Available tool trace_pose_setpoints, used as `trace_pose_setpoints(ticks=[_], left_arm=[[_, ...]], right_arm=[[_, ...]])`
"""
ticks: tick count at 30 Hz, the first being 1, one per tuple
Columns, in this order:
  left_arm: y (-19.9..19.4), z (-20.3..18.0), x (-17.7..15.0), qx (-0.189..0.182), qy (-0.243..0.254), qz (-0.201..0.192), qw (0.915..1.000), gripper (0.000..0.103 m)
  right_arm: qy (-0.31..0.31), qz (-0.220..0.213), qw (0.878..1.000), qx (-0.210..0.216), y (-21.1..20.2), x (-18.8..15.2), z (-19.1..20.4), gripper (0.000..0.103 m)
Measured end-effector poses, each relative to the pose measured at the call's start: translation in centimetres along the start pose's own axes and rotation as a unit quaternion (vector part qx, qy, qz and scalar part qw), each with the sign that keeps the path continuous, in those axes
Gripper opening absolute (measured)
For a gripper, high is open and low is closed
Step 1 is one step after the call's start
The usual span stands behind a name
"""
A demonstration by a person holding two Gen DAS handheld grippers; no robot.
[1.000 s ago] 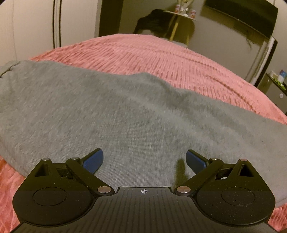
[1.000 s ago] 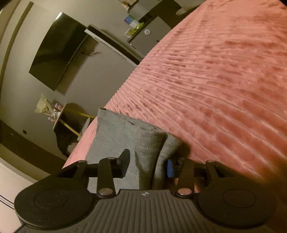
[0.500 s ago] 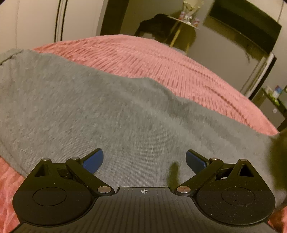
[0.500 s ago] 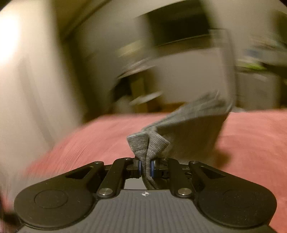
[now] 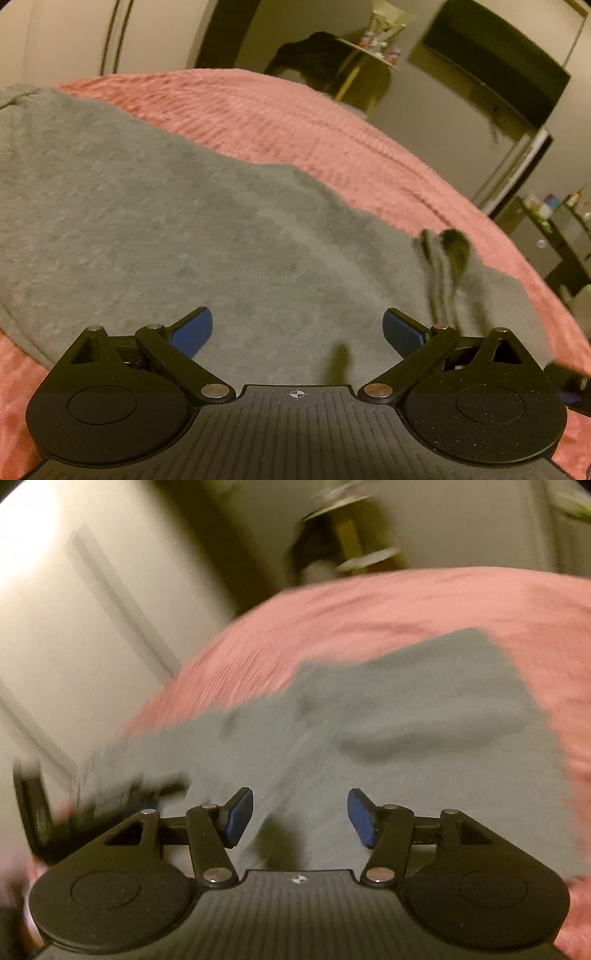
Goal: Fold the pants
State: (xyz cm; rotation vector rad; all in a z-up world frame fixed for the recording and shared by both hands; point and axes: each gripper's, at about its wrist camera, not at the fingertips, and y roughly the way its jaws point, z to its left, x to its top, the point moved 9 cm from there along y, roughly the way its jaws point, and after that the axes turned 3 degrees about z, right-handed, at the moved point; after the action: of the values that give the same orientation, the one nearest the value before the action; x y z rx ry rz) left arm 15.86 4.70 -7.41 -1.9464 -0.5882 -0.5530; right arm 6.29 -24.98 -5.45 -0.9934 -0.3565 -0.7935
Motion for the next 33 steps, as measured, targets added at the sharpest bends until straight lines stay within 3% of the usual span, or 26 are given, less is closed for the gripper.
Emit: trace_pose_setpoints(ticks=[3,5,8,11,12,14,15,19,21,22,27,30,31,33], left_arm=[[-0.3,-1.8,-0.1,-0.043,-0.011,0.014,0.9989,0.101],[-0.3,-3.7,-0.1,-0.077,-0.02,0.03,0.9964,0.101],[0.4,-7.3,-0.1,-0.127,-0.015,0.059,0.9901,0.101],[2.8,-9.8,-0.5,-0.152,-0.032,0.103,0.9825,0.097],[3.7,-10.4,-1.0,-0.152,-0.039,0.118,0.9805,0.094],[5.8,-10.9,-1.7,-0.134,-0.054,0.154,0.9775,0.075],[6.9,-11.0,-2.0,-0.121,-0.057,0.169,0.9765,0.074],[7.2,-12.1,-1.9,-0.12,-0.033,0.164,0.9786,0.048],[7.8,-12.0,-2.1,-0.12,-0.047,0.175,0.9761,0.039],[8.0,-11.9,-2.2,-0.122,-0.056,0.181,0.9743,0.029],[8.8,-11.3,-2.9,-0.131,-0.08,0.193,0.9691,0.032],[9.4,-11.4,-2.6,-0.143,-0.107,0.209,0.9615,0.045],[9.7,-11.7,-2.4,-0.147,-0.123,0.219,0.9567,0.054],[10.1,-12.2,-2.1,-0.154,-0.139,0.23,0.9509,0.056]], right_arm=[[0.086,-0.035,0.995,-0.043,-2.3,0.3,-5.3,0.055],[0.117,-0.019,0.987,-0.107,-2.7,-1.0,-8.7,0.032],[0.193,-0.036,0.978,-0.063,-3.4,-1.3,-10.5,0.031],[0.172,-0.053,0.981,-0.07,-3.7,-0.9,-10.0,0.032],[0.17,-0.048,0.982,-0.069,-3.5,-1.1,-9.9,0.032],[0.175,-0.043,0.982,-0.064,-3.3,-1.2,-9.9,0.032],[0.178,-0.044,0.981,-0.06,-3.3,-1.2,-10.0,0.032],[0.2,-0.045,0.978,-0.041,-2.7,-0.9,-10.7,0.033],[0.21,-0.045,0.976,-0.033,-2.5,-0.9,-11.0,0.033],[0.214,-0.044,0.975,-0.029,-2.3,-0.9,-11.1,0.033],[0.221,-0.045,0.974,-0.017,-2.1,-0.9,-11.2,0.035],[0.216,-0.044,0.975,-0.018,-2.0,-0.9,-11.0,0.037],[0.212,-0.041,0.976,-0.02,-1.9,-0.9,-10.8,0.037],[0.203,-0.039,0.978,-0.024,-1.8,-0.9,-10.5,0.038]])
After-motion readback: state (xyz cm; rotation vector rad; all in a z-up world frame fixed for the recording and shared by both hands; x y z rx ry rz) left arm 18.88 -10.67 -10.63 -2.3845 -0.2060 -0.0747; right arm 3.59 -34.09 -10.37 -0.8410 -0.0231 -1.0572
